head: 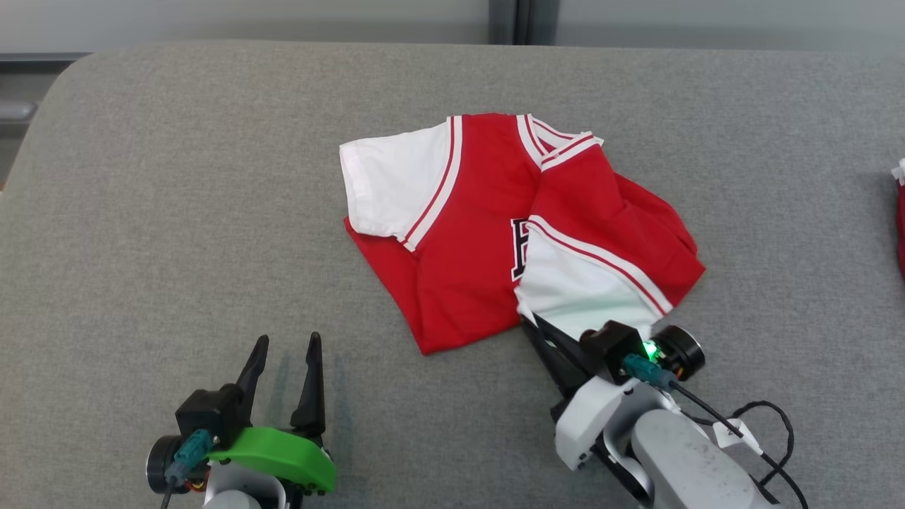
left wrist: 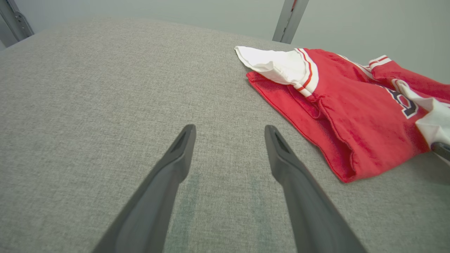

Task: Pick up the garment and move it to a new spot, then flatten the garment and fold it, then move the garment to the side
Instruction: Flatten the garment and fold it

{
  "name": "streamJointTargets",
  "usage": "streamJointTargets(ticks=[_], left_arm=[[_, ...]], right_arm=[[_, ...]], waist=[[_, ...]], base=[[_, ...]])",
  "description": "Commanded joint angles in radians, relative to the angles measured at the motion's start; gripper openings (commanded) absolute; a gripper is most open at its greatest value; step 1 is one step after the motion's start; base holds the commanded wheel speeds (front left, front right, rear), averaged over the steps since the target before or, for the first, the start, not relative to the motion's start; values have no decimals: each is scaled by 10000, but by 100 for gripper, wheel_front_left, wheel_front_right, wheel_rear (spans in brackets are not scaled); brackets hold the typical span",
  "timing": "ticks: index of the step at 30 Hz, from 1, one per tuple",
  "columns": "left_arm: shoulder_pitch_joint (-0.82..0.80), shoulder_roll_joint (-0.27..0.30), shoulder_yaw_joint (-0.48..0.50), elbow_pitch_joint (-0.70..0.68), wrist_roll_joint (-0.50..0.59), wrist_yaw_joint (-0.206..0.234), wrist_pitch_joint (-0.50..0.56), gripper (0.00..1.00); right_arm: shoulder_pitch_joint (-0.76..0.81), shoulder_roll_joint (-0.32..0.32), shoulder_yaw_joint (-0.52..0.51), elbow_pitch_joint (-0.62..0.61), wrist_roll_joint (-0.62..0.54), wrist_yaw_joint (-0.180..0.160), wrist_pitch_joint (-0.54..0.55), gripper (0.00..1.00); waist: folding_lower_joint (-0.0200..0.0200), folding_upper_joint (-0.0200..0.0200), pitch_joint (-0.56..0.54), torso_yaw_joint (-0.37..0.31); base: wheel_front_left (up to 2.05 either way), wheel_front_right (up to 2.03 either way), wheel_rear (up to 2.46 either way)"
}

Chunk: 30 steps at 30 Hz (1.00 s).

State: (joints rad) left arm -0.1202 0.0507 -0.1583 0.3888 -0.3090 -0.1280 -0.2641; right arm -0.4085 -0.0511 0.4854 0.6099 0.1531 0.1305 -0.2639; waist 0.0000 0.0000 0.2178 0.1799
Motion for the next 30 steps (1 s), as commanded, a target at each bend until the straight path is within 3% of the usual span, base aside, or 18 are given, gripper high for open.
streamJointTargets(ticks=[1,7,9,13,17,23,30], left_arm=[[-192,13,20,-23,-47,-38,-1,100],[-66,12,-49,73,-46,-38,-1,100],[-12,14,-228,161,-79,-37,-1,100],[110,14,-530,281,-183,-34,-1,100],[192,15,-781,388,-299,-34,-1,100],[294,17,-770,442,-326,-34,-1,100],[234,15,-351,356,-113,-35,-1,100]], right_arm=[[-109,-6,190,-516,348,1,-2,0],[-1916,0,1369,-2885,1925,1,-2,0],[-3752,-12,1914,-3578,2574,1,-2,0],[-6153,-6,2003,-3582,3255,-2,-2,0],[-7917,-27,1118,-2992,3522,-5,-2,0],[-8786,-20,-990,-1419,2135,-5,-1,0],[-6883,-40,-4100,648,-1393,-5,-2,0]], waist=[[0,0,-91,-24],[0,0,-414,35],[0,0,-590,242],[0,0,-791,700],[0,0,-844,1119],[0,0,-793,1226],[0,0,-614,493]], base=[[0,0,0],[0,0,0],[0,0,0],[0,0,0],[0,0,0],[0,0,0],[0,0,0]])
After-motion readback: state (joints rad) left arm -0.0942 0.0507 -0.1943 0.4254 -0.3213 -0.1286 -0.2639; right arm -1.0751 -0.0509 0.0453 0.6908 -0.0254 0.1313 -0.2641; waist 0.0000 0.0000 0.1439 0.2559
